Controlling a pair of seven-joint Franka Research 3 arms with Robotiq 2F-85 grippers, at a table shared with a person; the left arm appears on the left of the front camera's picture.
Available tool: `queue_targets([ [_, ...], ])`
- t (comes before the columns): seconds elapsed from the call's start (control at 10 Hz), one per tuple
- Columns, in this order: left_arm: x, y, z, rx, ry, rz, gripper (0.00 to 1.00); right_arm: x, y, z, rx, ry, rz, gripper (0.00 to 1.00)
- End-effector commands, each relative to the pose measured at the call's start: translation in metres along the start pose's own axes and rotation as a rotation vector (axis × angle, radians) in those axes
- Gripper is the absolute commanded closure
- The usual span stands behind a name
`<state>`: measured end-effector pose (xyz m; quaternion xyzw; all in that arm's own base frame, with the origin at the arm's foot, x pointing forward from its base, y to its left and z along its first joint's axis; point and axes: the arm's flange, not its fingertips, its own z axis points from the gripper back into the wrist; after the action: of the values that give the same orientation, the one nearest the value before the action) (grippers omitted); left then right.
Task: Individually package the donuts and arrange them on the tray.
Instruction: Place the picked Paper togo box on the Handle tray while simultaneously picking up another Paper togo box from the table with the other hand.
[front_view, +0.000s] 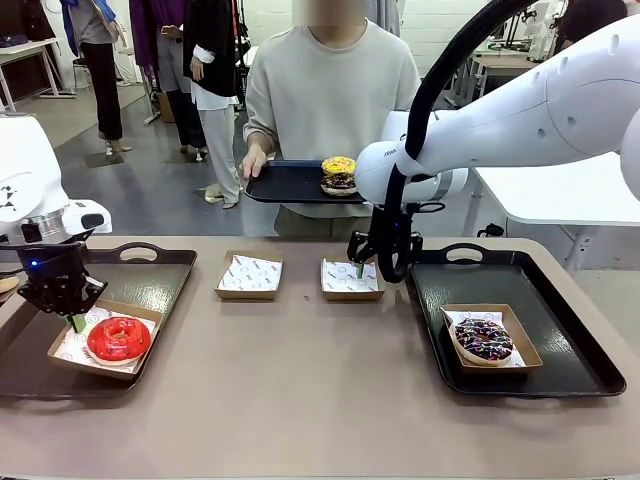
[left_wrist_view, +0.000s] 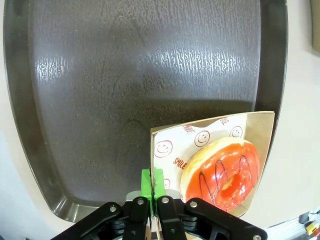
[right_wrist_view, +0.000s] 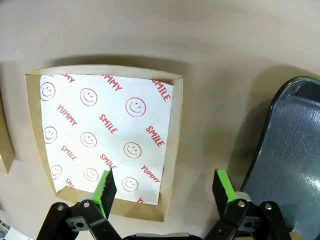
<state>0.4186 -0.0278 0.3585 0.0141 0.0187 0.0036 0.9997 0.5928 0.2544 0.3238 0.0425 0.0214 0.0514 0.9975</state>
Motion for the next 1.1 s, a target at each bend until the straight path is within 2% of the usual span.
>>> queue_targets([
  [0.0, 0.0026, 0.0004, -0.0028, 0.028, -0.014, -0.016, 0.99, -0.003, 0.0006, -0.0031, 0.021, -0.015, -0.017, 0.0],
  [0.1, 0.0029, 0.0011, -0.0026, 0.032, -0.014, -0.018, 0.99, -0.0026, 0.0003, -0.0036, 0.026, -0.014, -0.014, 0.0],
  [0.2, 0.0032, 0.0015, -0.0024, 0.032, -0.013, -0.019, 0.42, -0.0026, 0.0001, -0.004, 0.031, -0.013, -0.007, 0.57],
  [0.3, 0.0036, 0.0017, -0.0021, 0.031, -0.01, -0.019, 0.42, -0.0023, -0.0001, -0.0041, 0.033, -0.012, -0.005, 0.58],
  [0.4, 0.0037, 0.0016, -0.0015, 0.031, -0.009, -0.019, 0.0, -0.0022, -0.0003, -0.0039, 0.035, -0.013, -0.007, 1.0],
  [0.5, 0.0042, 0.0021, -0.001, 0.027, -0.008, -0.013, 0.41, -0.0018, -0.0009, -0.0039, 0.037, -0.013, -0.01, 1.0],
  [0.6, 0.004, 0.0018, -0.0009, 0.026, -0.007, -0.012, 0.0, -0.0017, -0.0015, -0.0039, 0.041, -0.014, -0.015, 1.0],
  [0.7, 0.0037, 0.0018, -0.0003, 0.026, -0.008, -0.012, 0.0, -0.0016, -0.0019, -0.0041, 0.043, -0.014, -0.016, 0.82],
  [0.8, 0.0031, 0.0018, 0.0007, 0.026, -0.01, -0.012, 0.0, -0.0019, -0.002, -0.0038, 0.044, -0.018, -0.018, 0.95],
  [0.9, 0.0025, 0.0019, 0.0009, 0.026, -0.011, -0.013, 0.02, -0.0018, -0.0023, -0.0042, 0.045, -0.019, -0.021, 1.0],
  [1.0, 0.0023, 0.0019, 0.0009, 0.025, -0.01, -0.012, 0.0, -0.0016, -0.0029, -0.0044, 0.046, -0.019, -0.024, 1.0],
])
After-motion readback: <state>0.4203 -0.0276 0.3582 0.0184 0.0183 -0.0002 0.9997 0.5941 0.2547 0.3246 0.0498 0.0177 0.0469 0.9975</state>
